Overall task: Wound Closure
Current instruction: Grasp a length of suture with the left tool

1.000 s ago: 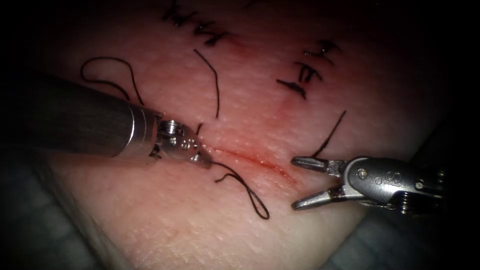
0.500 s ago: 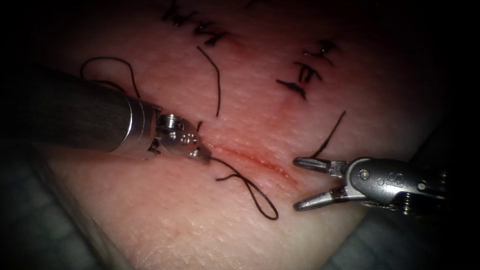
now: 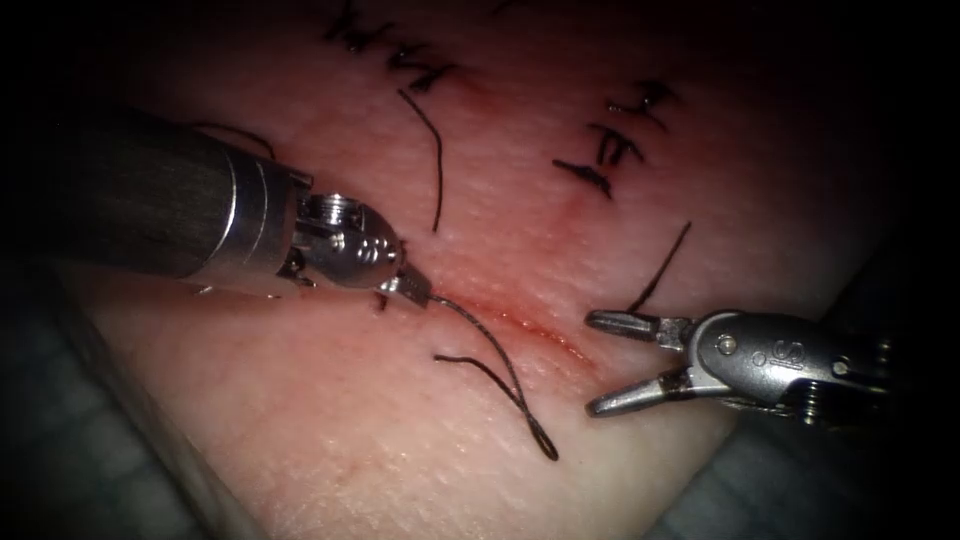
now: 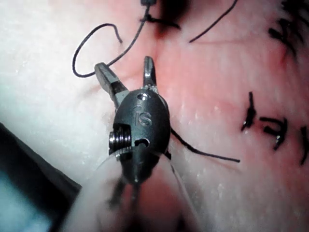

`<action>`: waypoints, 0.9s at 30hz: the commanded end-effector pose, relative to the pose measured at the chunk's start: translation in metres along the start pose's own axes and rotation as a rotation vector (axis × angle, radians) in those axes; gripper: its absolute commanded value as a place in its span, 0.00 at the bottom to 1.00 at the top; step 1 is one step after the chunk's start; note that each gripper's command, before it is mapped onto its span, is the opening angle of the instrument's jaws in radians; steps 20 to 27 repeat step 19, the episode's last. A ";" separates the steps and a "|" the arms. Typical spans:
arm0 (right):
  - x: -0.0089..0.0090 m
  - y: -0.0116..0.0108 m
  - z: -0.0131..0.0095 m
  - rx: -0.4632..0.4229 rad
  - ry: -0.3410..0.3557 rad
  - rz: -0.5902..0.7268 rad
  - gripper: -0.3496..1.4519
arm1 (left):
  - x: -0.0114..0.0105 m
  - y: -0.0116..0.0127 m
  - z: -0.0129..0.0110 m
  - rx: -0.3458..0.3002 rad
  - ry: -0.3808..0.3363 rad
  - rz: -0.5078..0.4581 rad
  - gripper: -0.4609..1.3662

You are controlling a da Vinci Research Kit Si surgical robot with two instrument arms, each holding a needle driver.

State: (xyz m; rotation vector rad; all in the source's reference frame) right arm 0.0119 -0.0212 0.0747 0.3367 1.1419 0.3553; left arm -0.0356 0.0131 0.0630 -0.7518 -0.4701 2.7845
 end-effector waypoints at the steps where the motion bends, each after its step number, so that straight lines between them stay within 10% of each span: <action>1: 0.0000 0.0000 0.0000 0.000 0.000 0.000 0.58 | 0.0001 0.0000 -0.0005 0.000 0.018 0.000 0.06; 27: 0.0002 -0.0006 0.0000 0.000 0.000 -0.001 0.58 | 0.0003 0.0005 -0.0008 0.019 0.022 0.010 0.06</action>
